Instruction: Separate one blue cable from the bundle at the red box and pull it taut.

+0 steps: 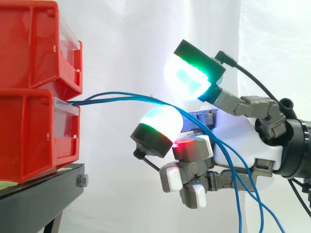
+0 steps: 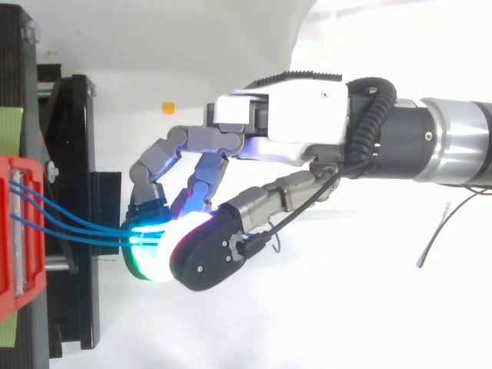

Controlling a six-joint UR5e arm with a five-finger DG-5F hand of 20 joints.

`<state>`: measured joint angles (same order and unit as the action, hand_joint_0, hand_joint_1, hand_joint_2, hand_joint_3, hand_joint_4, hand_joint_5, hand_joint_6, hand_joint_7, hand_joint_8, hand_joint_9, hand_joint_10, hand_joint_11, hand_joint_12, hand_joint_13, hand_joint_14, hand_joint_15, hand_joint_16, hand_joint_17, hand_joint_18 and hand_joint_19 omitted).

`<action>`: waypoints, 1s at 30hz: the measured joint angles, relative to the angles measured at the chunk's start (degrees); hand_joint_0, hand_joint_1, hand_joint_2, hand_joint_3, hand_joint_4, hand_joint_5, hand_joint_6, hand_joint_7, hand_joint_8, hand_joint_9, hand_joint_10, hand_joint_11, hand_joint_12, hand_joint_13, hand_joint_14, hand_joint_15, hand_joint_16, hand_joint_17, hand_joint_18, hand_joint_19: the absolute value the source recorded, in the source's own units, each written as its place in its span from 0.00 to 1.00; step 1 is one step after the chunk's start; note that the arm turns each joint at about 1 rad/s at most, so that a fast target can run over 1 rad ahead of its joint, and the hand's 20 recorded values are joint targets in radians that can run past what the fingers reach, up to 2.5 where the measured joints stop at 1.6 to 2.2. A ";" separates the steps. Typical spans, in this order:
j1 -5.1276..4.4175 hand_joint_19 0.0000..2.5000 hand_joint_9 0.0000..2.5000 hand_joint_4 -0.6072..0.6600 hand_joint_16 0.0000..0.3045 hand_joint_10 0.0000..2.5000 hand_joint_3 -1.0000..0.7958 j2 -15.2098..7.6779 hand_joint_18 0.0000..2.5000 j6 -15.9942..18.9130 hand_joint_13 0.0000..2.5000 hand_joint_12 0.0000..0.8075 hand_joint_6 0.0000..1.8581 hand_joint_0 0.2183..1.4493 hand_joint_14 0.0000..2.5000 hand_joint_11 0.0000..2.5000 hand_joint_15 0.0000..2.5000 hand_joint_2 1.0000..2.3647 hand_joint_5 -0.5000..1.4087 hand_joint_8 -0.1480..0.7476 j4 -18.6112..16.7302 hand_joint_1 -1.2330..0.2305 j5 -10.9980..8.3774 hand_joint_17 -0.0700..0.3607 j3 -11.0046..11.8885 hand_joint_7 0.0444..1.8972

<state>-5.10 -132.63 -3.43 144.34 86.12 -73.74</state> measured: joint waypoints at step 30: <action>0.00 0.29 0.50 0.57 0.17 0.01 0.28 0.00 0.45 -4.08 0.46 0.51 0.49 0.33 0.01 0.40 0.23 0.00 0.19 0.62 0.15 0.57 2.05 0.43 0.00 0.58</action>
<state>-5.11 -132.63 -7.51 144.49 88.17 -73.74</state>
